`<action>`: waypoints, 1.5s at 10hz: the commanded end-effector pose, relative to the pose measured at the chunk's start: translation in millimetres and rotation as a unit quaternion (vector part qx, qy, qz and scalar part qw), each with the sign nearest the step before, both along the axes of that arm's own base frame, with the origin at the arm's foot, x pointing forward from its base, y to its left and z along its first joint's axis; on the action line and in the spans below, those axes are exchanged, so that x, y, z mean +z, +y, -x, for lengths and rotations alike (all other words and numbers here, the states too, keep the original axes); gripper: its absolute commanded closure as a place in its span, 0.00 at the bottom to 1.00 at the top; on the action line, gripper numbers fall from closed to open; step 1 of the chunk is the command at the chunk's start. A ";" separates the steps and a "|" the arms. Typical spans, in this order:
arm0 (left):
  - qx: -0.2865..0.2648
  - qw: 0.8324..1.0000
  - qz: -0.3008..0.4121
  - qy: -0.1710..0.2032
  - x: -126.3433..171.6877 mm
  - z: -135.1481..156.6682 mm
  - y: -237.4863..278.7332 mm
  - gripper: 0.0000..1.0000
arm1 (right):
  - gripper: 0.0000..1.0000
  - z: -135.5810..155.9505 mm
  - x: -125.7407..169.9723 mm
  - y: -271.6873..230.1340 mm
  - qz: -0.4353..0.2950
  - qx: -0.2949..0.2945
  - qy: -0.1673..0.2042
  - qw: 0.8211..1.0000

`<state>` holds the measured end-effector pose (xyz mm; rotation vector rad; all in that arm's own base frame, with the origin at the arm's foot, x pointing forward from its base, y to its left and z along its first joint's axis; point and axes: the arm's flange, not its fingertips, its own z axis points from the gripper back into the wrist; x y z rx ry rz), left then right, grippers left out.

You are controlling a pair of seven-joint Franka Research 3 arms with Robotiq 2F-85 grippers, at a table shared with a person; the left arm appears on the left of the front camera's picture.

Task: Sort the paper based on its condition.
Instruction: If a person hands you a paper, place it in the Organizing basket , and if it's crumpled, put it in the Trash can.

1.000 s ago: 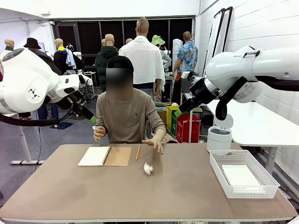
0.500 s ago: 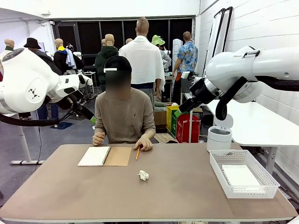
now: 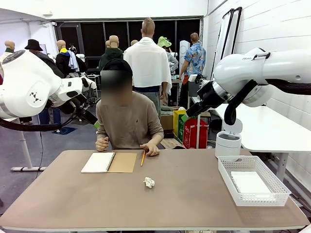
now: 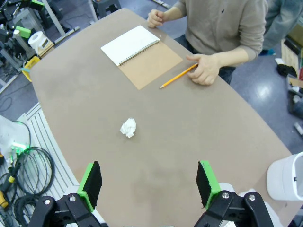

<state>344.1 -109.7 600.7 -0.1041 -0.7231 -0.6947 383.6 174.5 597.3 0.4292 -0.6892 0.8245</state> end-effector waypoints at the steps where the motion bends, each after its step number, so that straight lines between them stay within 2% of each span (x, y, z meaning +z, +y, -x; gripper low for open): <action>1: -0.003 1.000 0.005 -0.003 0.8 -0.6 1.0 0.00 | 0.00 0.5 0.4 -0.1 0.000 0.000 -0.001 1.000; 3: -0.003 1.000 0.005 -0.003 0.8 -0.6 1.0 0.00 | 0.00 0.0 0.0 0.0 0.000 0.000 0.000 1.000; 5: -0.003 1.000 0.005 -0.003 0.8 -0.6 1.0 0.00 | 0.00 -14.2 -13.6 30.7 0.040 0.009 0.019 0.999; 7: -0.003 1.000 0.005 -0.003 0.8 -0.6 1.0 0.00 | 0.00 -26.6 -37.2 67.8 0.090 0.028 0.037 0.995; 9: -0.003 1.000 0.005 -0.003 0.8 -0.6 1.0 0.00 | 0.00 -39.9 -69.0 95.7 0.131 0.029 0.037 0.990; 12: -0.003 1.000 0.005 -0.003 0.8 -0.6 1.0 0.00 | 0.00 -49.1 -108.9 121.4 0.161 0.039 0.042 0.985; 14: -0.003 1.000 0.005 -0.003 0.8 -0.6 1.0 0.00 | 0.00 -48.9 -120.1 126.9 0.168 0.038 0.042 0.984; 15: -0.003 1.000 0.005 -0.003 0.8 -0.6 1.0 0.00 | 0.00 -48.2 -113.4 123.8 0.167 0.034 0.032 0.985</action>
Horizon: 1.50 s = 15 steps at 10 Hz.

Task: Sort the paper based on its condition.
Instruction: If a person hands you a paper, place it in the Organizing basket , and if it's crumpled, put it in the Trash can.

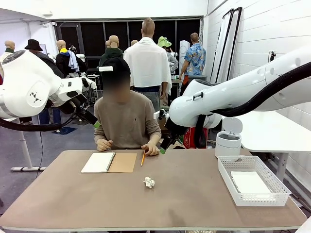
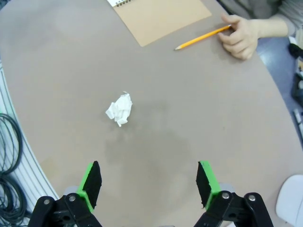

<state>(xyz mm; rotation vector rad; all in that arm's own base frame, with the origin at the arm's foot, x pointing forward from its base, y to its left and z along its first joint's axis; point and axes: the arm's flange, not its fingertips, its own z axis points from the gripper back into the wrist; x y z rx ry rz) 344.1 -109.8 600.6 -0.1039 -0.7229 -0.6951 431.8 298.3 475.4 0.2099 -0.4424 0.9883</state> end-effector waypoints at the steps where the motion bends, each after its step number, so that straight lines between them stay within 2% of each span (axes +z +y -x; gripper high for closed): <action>1: -0.003 1.000 0.005 -0.003 0.8 -0.6 1.2 0.00 | 0.00 1.1 -1.5 -0.2 -0.001 0.001 0.005 1.000; 6: -0.003 1.000 0.005 -0.003 0.8 -0.6 1.2 0.00 | 0.00 0.5 0.0 0.8 0.001 0.001 0.001 1.000; 8: -0.003 1.000 0.005 -0.003 0.8 -0.6 1.2 0.00 | 0.00 -10.6 -31.0 28.3 0.003 0.012 0.013 1.000; 12: -0.003 1.000 0.005 -0.003 0.8 -0.6 1.2 0.00 | 0.00 -19.4 -68.9 59.4 0.022 0.023 0.050 0.998; 15: -0.003 1.000 0.005 -0.003 0.8 -0.6 1.2 0.00 | 0.00 -18.8 -97.4 75.4 0.027 0.022 0.057 0.998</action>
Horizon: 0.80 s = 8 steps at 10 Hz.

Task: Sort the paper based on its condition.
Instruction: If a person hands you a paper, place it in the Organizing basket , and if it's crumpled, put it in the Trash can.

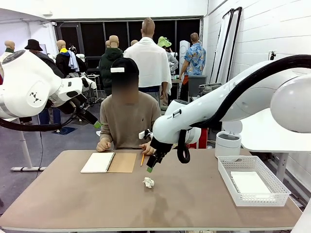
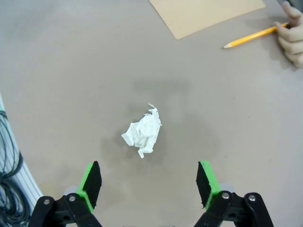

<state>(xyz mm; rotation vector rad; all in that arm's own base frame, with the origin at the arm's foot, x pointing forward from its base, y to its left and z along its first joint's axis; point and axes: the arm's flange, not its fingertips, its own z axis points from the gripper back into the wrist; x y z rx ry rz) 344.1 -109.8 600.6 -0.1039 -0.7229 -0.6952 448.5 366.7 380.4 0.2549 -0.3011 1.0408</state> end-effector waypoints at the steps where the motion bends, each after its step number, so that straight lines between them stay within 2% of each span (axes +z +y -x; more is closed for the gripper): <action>1: -0.003 1.000 0.005 -0.003 0.8 -0.6 1.2 0.00 | 0.00 -3.9 -9.9 11.4 0.013 -0.007 -0.007 1.000; 5: -0.003 1.000 0.005 -0.003 0.8 -0.6 1.2 0.00 | 0.00 -6.2 -41.0 30.1 0.035 0.005 0.005 0.999; 8: -0.003 1.000 0.005 -0.003 0.8 -0.6 1.2 0.00 | 0.00 -11.1 -58.0 39.8 0.049 0.011 -0.002 0.999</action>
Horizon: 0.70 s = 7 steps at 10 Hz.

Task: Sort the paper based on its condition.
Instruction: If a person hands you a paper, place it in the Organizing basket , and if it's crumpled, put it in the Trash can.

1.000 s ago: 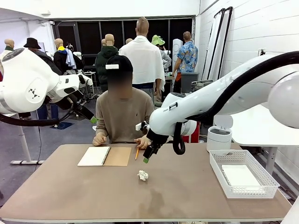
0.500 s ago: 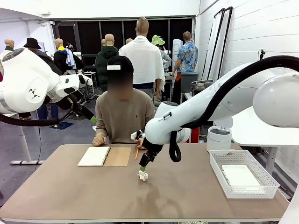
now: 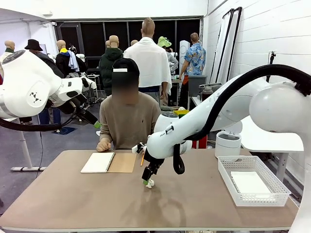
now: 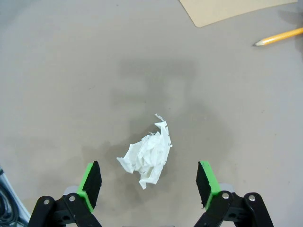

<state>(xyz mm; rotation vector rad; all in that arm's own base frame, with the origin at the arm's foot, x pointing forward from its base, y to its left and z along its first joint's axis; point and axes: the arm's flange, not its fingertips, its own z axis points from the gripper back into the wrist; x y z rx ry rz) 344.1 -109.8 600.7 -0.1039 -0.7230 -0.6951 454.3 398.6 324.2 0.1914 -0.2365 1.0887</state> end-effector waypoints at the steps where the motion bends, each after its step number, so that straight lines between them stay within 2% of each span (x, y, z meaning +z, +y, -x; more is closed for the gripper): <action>1: -0.003 1.000 0.005 -0.003 0.8 -0.6 1.2 0.00 | 0.00 -5.3 -3.9 10.4 0.006 -0.007 -0.007 1.000; 7: -0.003 1.000 0.005 -0.003 0.8 -0.6 1.2 0.00 | 0.00 -6.5 -13.4 17.0 0.023 -0.005 0.005 1.000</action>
